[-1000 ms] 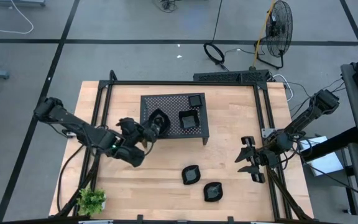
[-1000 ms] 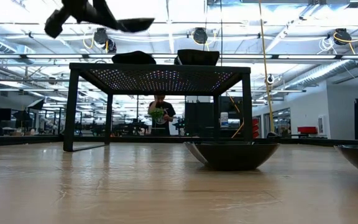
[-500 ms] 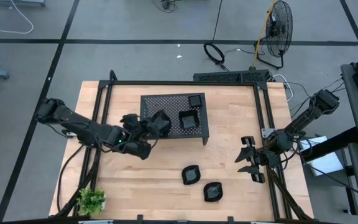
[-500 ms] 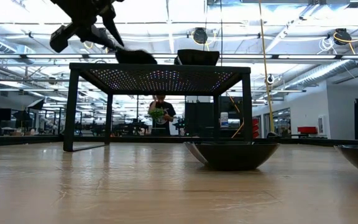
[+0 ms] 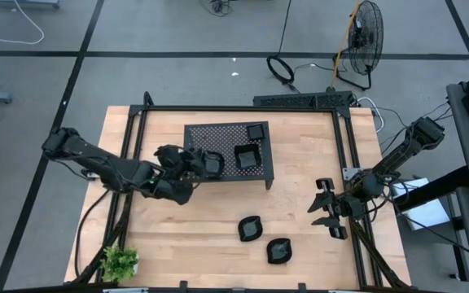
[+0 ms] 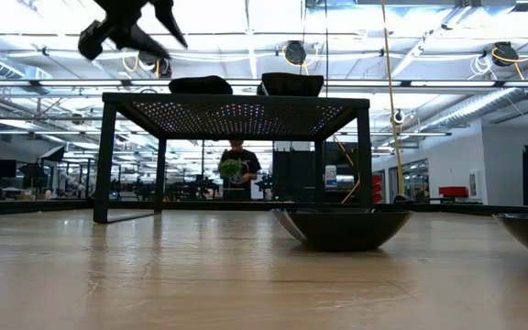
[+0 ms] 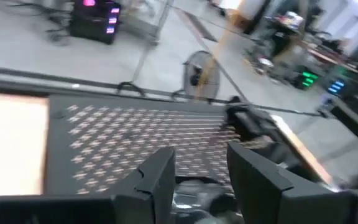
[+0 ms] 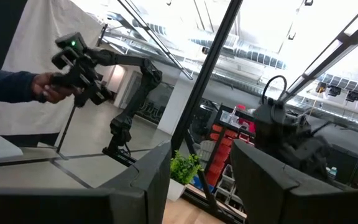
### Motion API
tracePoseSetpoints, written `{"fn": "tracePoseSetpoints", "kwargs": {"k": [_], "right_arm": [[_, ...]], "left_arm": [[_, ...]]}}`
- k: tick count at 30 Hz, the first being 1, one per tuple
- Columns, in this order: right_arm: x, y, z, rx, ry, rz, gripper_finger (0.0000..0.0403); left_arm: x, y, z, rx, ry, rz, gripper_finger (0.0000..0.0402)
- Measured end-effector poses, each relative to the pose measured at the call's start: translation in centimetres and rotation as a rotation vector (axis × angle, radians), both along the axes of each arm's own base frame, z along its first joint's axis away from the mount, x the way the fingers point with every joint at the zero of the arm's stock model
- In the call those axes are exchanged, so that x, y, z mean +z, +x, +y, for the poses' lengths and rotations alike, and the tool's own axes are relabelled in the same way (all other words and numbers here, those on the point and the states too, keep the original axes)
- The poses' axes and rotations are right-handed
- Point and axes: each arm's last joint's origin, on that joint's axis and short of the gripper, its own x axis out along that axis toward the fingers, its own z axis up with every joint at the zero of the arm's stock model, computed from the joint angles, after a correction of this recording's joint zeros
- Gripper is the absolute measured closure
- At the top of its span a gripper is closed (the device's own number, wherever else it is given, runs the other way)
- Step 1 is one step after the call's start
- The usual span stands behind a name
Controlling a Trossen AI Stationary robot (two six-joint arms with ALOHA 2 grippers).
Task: Pick & Place Mini shaped plates
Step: Stack the leaf-shaped plate onto the stacked leaf-shaped plate on the shelf
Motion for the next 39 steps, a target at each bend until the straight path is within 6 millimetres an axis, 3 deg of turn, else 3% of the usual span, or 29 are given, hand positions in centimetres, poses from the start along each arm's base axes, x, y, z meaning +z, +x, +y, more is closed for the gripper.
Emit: {"fn": "tracePoseSetpoints", "kwargs": {"k": [5,9,16,20,25,32,39], "right_arm": [[0.0,0.0,0.0,-0.004,0.002,0.002,0.0248],[-0.1,0.1,-0.3,-0.111,0.043,0.041,0.0248],[-0.2,0.3,-0.9,-0.31,0.116,0.095,0.0248],[-0.2,0.3,-0.8,-0.309,0.09,0.086,0.0248],[-0.2,0.3,-0.8,-0.31,0.087,0.085,0.0248],[-0.2,0.3,-0.8,-0.309,0.09,0.086,0.0248],[-0.2,0.3,-0.8,-0.308,0.089,0.086,0.0248]], "left_arm": [[2.1,0.9,-2.0,-0.274,0.037,0.015,0.0254],[2.4,2.4,-4.3,-0.581,0.022,0.0,0.0261],[-2.2,5.1,-9.2,-0.859,0.012,0.092,0.027],[-6.3,7.4,-10.9,-0.91,-0.11,0.065,0.0266],[-10.0,9.0,-11.2,-0.873,-0.213,0.067,0.0265],[-13.3,9.6,-11.0,-0.802,-0.275,0.121,0.0278],[-16.3,10.3,-9.7,-0.719,-0.444,0.156,0.0279]]}}
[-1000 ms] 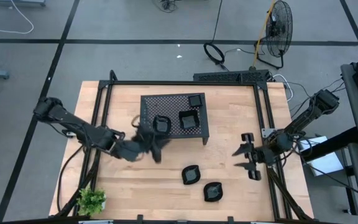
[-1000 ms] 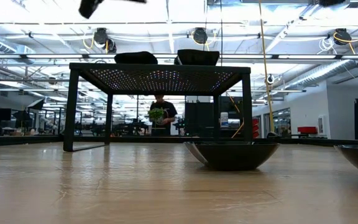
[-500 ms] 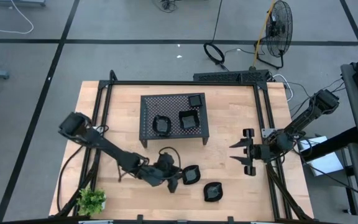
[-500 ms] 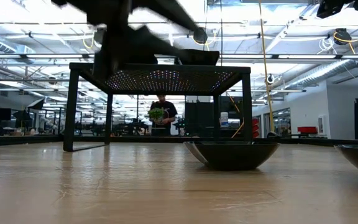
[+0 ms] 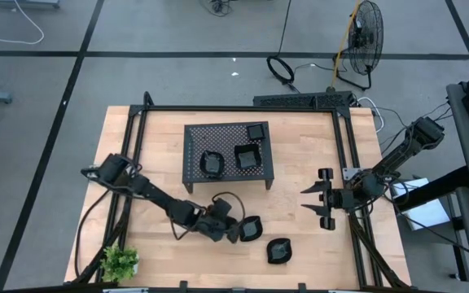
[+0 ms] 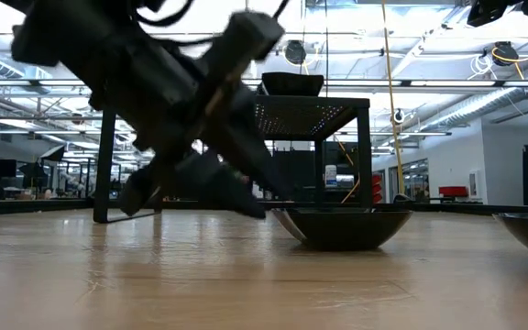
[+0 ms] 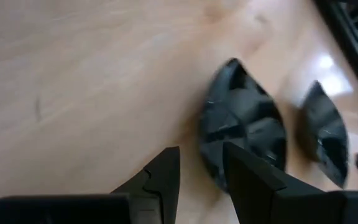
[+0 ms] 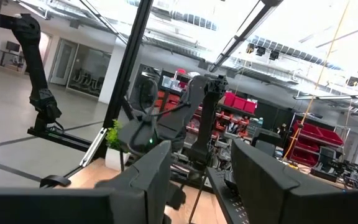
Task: Pick & Place Mini shaped plates
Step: Stack the leaf-shaped plate onto the stacked leaf-shaped plate on the shelf
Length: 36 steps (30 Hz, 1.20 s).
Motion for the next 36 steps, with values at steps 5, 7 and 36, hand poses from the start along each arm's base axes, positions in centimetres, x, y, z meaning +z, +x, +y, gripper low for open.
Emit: {"fn": "tracePoseSetpoints", "kwargs": {"k": [5,7,36], "right_arm": [[0.0,0.0,0.0,0.0,0.0,0.0,0.0248],[0.0,0.0,0.0,0.0,0.0,0.0,0.0248],[0.0,0.0,0.0,0.0,-0.003,-0.001,0.0248]], "left_arm": [[-0.6,0.0,0.9,0.036,-0.028,0.057,0.0279],[-0.6,0.1,1.0,0.023,-0.043,0.06,0.0279],[-0.5,0.6,1.7,-0.033,-0.098,0.078,0.0349]]}}
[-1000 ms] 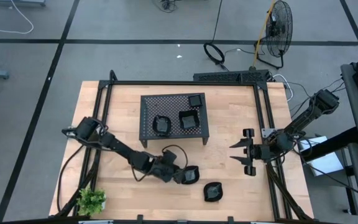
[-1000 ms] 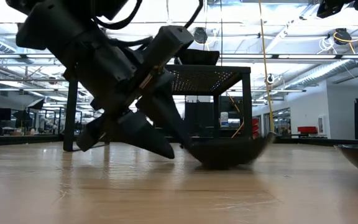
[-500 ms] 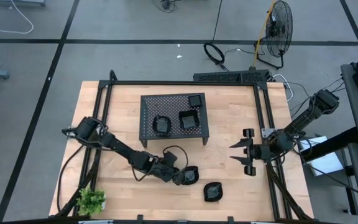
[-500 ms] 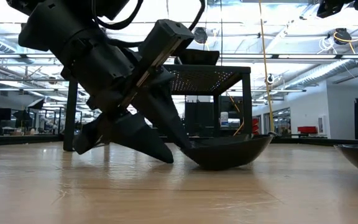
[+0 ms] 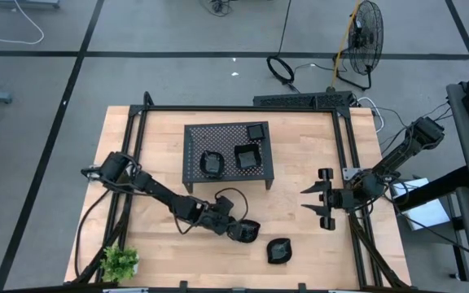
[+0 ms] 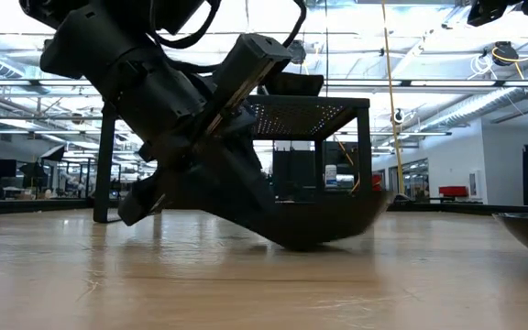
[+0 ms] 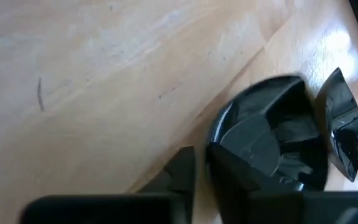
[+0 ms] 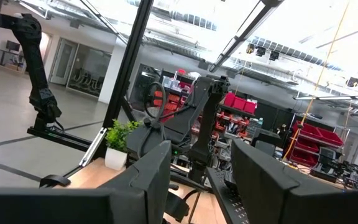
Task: Pick & Place Mini shaped plates
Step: Stack the leaf-shaped plate onto the stacked leaf-shaped plate on the shelf
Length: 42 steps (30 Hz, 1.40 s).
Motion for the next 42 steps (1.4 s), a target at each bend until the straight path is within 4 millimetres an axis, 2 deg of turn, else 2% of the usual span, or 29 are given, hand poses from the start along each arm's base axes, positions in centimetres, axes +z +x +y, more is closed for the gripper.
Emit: {"fn": "tracePoseSetpoints", "kwargs": {"k": [3,7,10,15,19,24,27,31,34,42], "right_arm": [[0.0,0.0,0.0,0.0,0.0,0.0,0.0248],[0.0,0.0,0.0,-0.001,0.0,0.0,0.0248],[0.0,0.0,0.0,-0.001,0.0,0.0,0.0248],[0.0,0.0,0.0,-0.001,0.0,0.0,0.0248],[0.0,0.0,0.0,-0.001,0.0,0.001,0.0248],[0.0,0.0,0.0,-0.001,0.0,0.001,0.0248],[0.0,0.0,0.0,-0.002,0.0,0.0,0.0248],[0.0,0.0,0.0,-0.002,0.0,0.0,0.0248],[0.0,0.0,0.0,-0.002,0.001,0.0,0.0248],[0.1,0.0,0.0,-0.002,0.011,-0.011,0.0248]], "left_arm": [[0.0,0.1,0.1,-0.018,-0.001,0.002,0.0391],[0.2,0.2,0.1,-0.046,0.027,-0.019,0.0394],[1.5,0.4,0.0,-0.063,0.025,-0.084,0.0397],[5.6,0.0,-0.7,-0.078,0.07,-0.25,0.0398],[9.8,-1.6,-1.6,-0.036,0.172,-0.381,0.0399],[15.0,-5.2,-2.4,0.179,0.381,-0.502,0.0399],[17.1,-7.8,-2.9,0.359,0.506,-0.519,0.0399],[17.3,-10.3,-2.9,0.563,0.615,-0.497,0.0399],[16.8,-11.4,-1.9,0.677,0.617,-0.521,0.0398],[14.8,-11.2,2.5,0.796,0.563,-0.436,0.0391]]}}
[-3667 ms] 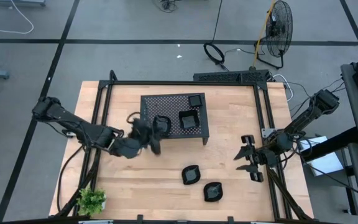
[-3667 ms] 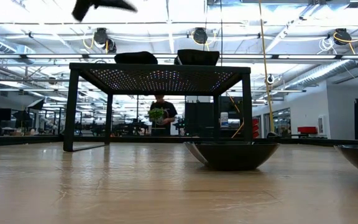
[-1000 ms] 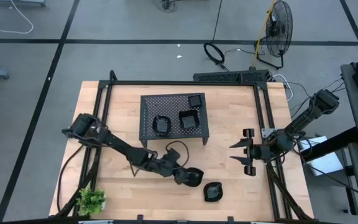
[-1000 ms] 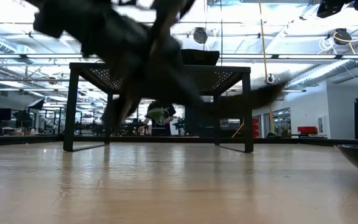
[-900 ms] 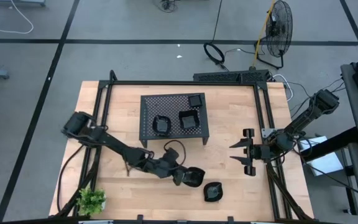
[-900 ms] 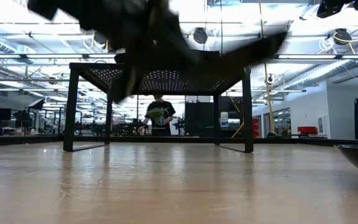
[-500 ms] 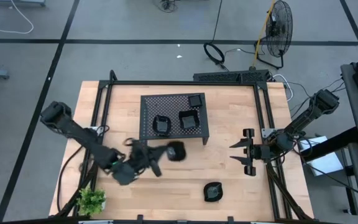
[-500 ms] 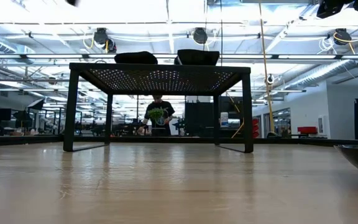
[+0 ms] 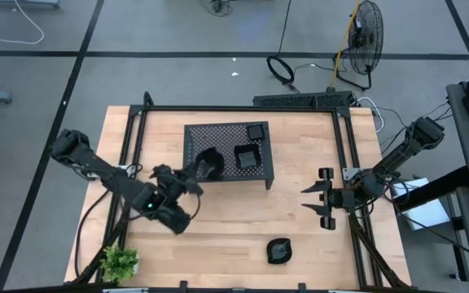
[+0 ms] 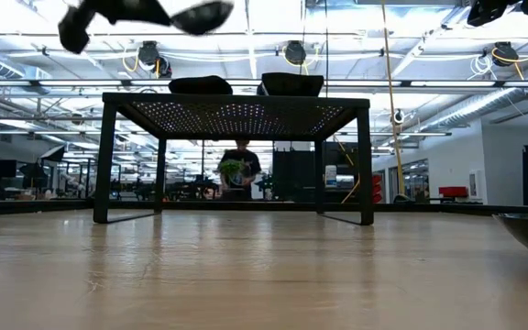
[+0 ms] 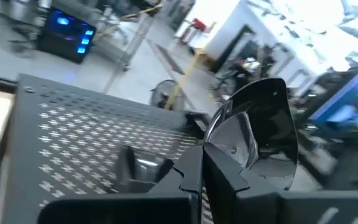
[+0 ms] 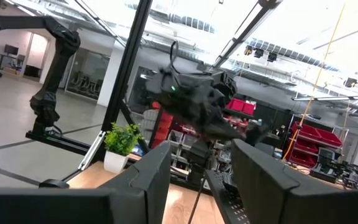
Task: Pick & Place Mini shaped plates
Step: Stack the leaf-shaped plate onto the stacked leaf-shaped plate on the shelf
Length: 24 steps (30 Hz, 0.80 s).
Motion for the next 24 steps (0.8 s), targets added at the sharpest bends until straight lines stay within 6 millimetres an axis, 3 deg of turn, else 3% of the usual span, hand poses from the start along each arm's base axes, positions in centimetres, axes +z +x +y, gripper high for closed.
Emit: {"fn": "tracePoseSetpoints", "kwargs": {"k": [10,24], "right_arm": [[0.0,0.0,0.0,0.0,0.0,0.0,0.0248],[0.0,0.0,0.0,0.0,0.0,0.0,0.0248]], "left_arm": [[-0.7,1.0,3.4,0.073,-0.098,0.095,0.0385],[-0.8,1.1,3.6,0.073,-0.146,0.083,0.036]]}}
